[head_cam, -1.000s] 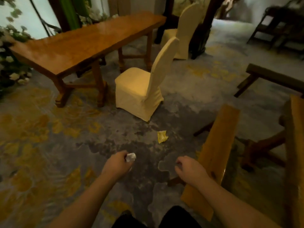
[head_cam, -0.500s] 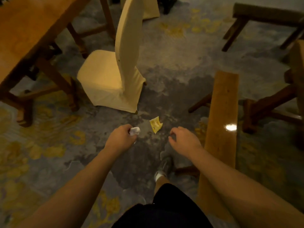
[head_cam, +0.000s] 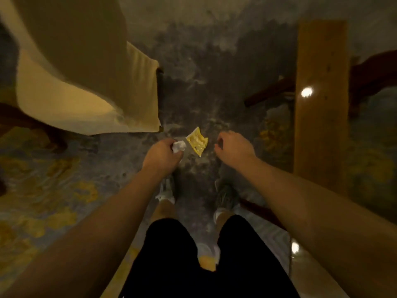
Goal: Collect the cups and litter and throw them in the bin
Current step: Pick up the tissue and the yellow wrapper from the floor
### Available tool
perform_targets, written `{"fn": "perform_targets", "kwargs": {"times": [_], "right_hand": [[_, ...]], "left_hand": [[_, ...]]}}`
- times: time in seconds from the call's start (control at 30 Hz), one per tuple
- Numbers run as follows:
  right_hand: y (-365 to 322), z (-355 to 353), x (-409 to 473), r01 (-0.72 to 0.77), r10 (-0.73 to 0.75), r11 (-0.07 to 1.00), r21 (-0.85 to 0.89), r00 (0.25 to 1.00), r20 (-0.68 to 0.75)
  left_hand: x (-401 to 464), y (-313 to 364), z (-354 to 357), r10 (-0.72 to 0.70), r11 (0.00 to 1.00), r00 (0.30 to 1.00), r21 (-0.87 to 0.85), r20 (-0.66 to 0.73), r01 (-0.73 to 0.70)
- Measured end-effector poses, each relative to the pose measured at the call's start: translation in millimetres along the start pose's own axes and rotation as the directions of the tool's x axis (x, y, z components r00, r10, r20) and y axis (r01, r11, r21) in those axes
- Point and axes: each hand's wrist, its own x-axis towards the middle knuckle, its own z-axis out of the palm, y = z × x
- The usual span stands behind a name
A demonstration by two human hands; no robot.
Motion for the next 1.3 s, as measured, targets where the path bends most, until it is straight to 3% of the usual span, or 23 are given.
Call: {"fn": "perform_targets", "kwargs": {"times": [0.3, 0.4, 0.5, 0.73, 1.07, 1.3], "right_hand": [[66, 176, 194, -0.238, 0.231, 0.966, 0.102, 0.97, 0.079], [81, 237, 244, -0.338, 0.314, 0.917, 0.212, 0.939, 0.14], [91, 295, 286, -0.437, 0.407, 0.836, 0.333, 0.9, 0.157], [120, 377, 339, -0.546, 0.525, 0.777, 0.315, 0.837, 0.155], [113, 376, 323, -0.481, 0.468, 0.848, 0.222, 0.877, 0.112], [82, 250, 237, -0.447, 0.448, 0.815, 0.368, 0.89, 0.089]], "left_hand": [[231, -99, 118, 0.082, 0.97, 0.981, 0.212, 0.176, -0.119], [292, -129, 153, 0.081, 0.967, 0.977, 0.222, 0.198, -0.125], [336, -158, 186, 0.108, 0.962, 0.976, 0.229, 0.189, -0.151], [380, -207, 242, 0.14, 0.968, 0.984, 0.194, 0.111, -0.16], [356, -213, 246, 0.123, 0.988, 0.99, 0.09, 0.067, -0.129], [299, -146, 168, 0.071, 0.993, 0.997, 0.095, 0.02, -0.072]]}}
